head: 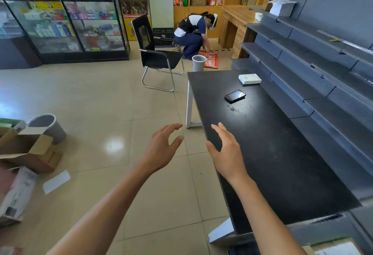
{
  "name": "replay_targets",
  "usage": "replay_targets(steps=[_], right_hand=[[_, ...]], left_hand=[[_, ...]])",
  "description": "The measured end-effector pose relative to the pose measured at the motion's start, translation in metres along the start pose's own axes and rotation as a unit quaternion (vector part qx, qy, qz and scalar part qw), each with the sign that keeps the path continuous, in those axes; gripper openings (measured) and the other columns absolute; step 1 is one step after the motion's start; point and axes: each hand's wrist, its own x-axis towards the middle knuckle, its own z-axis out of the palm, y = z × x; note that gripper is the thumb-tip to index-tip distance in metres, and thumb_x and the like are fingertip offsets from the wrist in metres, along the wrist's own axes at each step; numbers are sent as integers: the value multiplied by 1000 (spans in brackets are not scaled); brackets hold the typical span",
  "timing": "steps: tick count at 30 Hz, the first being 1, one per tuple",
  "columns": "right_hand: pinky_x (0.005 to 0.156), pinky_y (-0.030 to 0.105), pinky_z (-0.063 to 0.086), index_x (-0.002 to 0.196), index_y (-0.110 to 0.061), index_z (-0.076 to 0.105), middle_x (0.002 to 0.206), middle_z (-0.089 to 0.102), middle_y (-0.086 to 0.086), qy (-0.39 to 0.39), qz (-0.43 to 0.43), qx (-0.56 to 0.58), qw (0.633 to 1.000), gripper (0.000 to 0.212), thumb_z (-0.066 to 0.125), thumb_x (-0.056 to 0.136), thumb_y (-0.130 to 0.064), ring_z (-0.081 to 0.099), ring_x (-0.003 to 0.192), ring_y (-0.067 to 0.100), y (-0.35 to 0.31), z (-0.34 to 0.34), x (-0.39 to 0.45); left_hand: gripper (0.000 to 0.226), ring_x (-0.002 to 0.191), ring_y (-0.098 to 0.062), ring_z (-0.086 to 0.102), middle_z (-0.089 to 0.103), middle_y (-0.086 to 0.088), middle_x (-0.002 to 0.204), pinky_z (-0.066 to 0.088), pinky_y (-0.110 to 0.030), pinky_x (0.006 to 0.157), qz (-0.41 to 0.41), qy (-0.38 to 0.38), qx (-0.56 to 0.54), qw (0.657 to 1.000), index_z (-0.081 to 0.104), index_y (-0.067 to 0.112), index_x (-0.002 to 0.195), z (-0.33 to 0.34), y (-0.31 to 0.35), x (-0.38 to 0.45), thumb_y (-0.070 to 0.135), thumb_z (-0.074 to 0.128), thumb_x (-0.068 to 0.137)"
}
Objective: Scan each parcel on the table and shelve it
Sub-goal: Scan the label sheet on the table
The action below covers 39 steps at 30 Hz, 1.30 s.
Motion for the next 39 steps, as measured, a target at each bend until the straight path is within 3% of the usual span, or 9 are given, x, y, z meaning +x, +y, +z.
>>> replay_targets(steps=[8, 13, 19, 28, 39], right_hand=[[121, 39, 26, 157, -33, 32, 167, 24, -8, -6, 16, -16, 1000, 62, 59, 102, -33, 20, 152, 10, 25, 12, 79], [124, 48, 25, 156, -31, 34, 167, 23, -8, 7, 37, -37, 999, 59, 58, 102, -30, 13, 154, 10, 40, 28, 146], [124, 48, 26, 155, -31, 35, 167, 24, -8, 26, 55, -38, 997, 58, 59, 102, -28, 15, 154, 11, 39, 50, 246], [122, 43, 28, 158, -35, 28, 167, 25, -8, 50, 92, -32, 994, 64, 59, 102, -29, 19, 154, 11, 49, 73, 349], [122, 44, 30, 157, -33, 31, 166, 28, -4, 82, 162, 5, 983, 63, 60, 102, -29, 22, 153, 14, 131, 75, 460]], left_hand=[[40, 128, -7, 52, 57, 12, 141, 48, -39, 107, 0, -29, -5, 1000, 55, 30, 142, 23, -11, 89, 37, 56, 103], [40, 127, -8, 52, 58, 12, 140, 48, -40, 107, 11, -53, -13, 998, 55, 29, 142, 29, -39, 165, 35, 57, 103], [41, 131, -13, 52, 56, 10, 144, 49, -46, 106, 28, -69, -18, 997, 54, 31, 142, 25, -82, 279, 37, 56, 102], [38, 127, -9, 54, 58, 13, 141, 50, -41, 105, 77, -91, -27, 993, 56, 32, 140, 19, -104, 405, 33, 58, 102], [39, 125, -12, 55, 59, 8, 140, 51, -40, 103, 93, -154, 5, 984, 56, 28, 141, 82, -105, 544, 34, 57, 102]])
